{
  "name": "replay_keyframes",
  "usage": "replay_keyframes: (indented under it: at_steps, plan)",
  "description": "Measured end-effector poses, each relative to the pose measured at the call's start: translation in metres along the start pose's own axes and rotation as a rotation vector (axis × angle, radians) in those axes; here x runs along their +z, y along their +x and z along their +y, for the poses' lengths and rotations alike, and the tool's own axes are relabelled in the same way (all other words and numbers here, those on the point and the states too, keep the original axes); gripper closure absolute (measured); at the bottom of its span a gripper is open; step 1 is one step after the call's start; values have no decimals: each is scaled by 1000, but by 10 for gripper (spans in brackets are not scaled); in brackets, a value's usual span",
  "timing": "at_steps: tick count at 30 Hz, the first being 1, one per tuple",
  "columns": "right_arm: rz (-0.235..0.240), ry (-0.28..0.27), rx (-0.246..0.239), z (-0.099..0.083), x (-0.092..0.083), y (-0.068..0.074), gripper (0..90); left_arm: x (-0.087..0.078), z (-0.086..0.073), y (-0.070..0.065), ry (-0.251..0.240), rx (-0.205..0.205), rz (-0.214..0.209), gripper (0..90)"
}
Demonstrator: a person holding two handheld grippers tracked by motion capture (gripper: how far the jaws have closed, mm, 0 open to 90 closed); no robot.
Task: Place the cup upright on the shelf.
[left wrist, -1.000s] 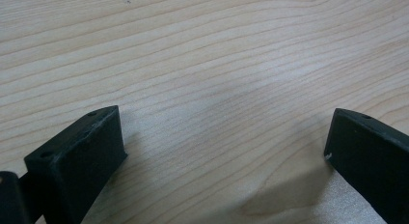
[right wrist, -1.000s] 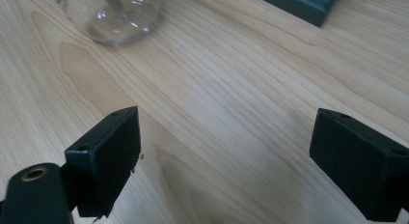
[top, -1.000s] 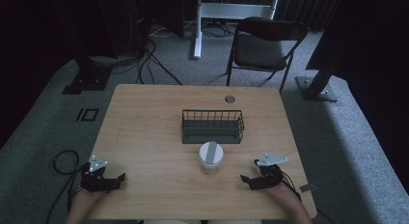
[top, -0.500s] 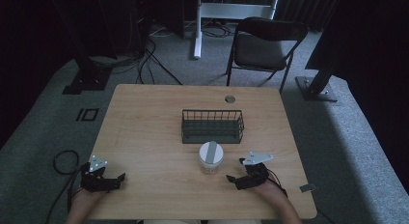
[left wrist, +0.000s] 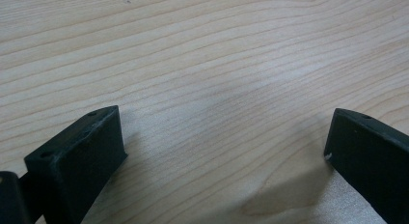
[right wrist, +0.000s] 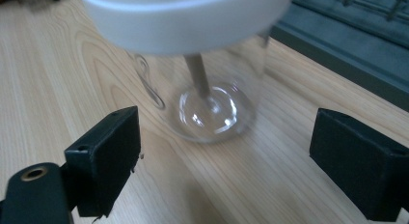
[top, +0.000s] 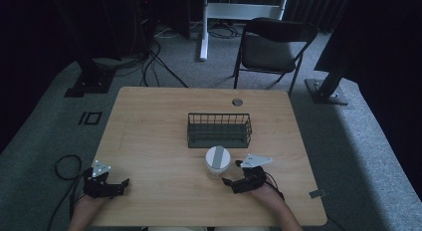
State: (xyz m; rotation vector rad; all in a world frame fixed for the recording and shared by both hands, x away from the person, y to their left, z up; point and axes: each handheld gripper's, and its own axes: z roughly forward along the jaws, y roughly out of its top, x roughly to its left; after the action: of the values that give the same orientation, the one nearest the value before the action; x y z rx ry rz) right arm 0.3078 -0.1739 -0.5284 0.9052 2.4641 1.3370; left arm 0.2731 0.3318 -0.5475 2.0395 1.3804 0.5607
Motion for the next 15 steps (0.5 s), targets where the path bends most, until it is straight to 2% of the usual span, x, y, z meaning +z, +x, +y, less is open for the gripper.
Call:
replay_keyframes:
  at_steps: [8,15]
  plan:
    - [13,-38,29,6,9,4,105,0,0,0,0,0,0,6]
    - [27,-36,38,8,16,8,104,0,0,0,0,0,0,6]
